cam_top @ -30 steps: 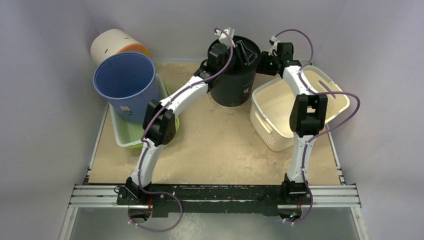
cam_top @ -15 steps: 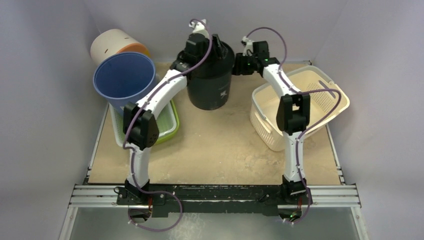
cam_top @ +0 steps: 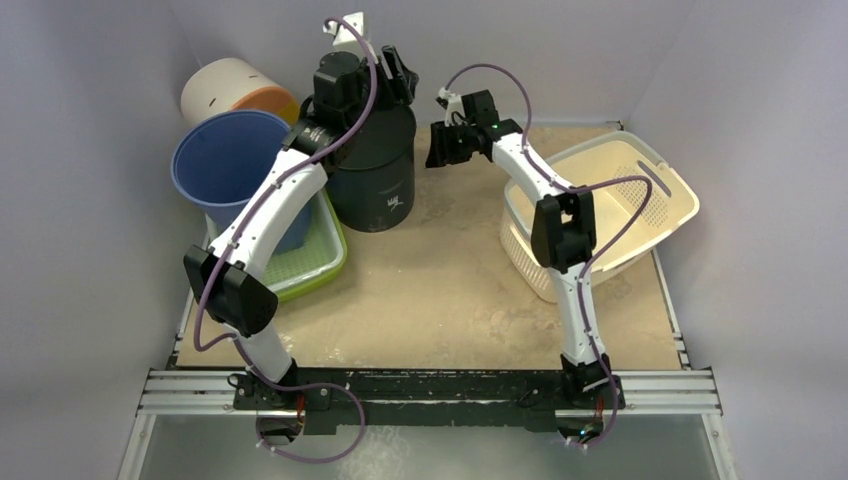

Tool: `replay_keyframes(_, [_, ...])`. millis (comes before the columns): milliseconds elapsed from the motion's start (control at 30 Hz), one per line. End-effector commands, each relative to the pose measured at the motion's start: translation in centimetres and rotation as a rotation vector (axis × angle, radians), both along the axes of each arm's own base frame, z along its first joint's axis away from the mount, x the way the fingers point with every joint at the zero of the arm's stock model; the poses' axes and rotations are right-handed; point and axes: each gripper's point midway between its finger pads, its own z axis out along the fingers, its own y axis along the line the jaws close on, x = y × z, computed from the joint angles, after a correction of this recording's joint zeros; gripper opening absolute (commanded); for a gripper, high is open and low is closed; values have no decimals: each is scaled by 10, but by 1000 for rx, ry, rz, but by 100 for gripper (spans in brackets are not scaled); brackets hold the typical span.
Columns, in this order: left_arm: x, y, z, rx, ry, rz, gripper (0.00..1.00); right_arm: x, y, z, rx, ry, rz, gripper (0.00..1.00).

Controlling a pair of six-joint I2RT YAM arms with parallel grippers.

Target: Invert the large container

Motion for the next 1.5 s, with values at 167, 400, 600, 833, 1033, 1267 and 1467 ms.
replay_keyframes(167, [-3,9,-5,41,0,8,65,-11,-90,141,-155,-271,-208,51])
replay_keyframes(400, [-5,16,-20,50,31,17,65,-72,-138,121,-330,-159,-282,49])
replay_keyframes(600, [-6,16,-35,45,67,-2,64,-116,-180,144,-381,-163,-467,48])
replay_keyframes(833, [-9,13,-46,15,90,-18,63,-162,-183,141,-367,-79,-439,50])
replay_keyframes(1033, [-15,14,-54,0,107,-18,62,-209,-168,129,-306,0,-330,49])
replay_keyframes(1267, [-19,17,-61,-3,114,-7,61,-247,-162,108,-299,86,-246,49])
replay_keyframes(1467, [-21,19,-58,-6,106,-6,61,-250,-183,88,-388,120,-350,50])
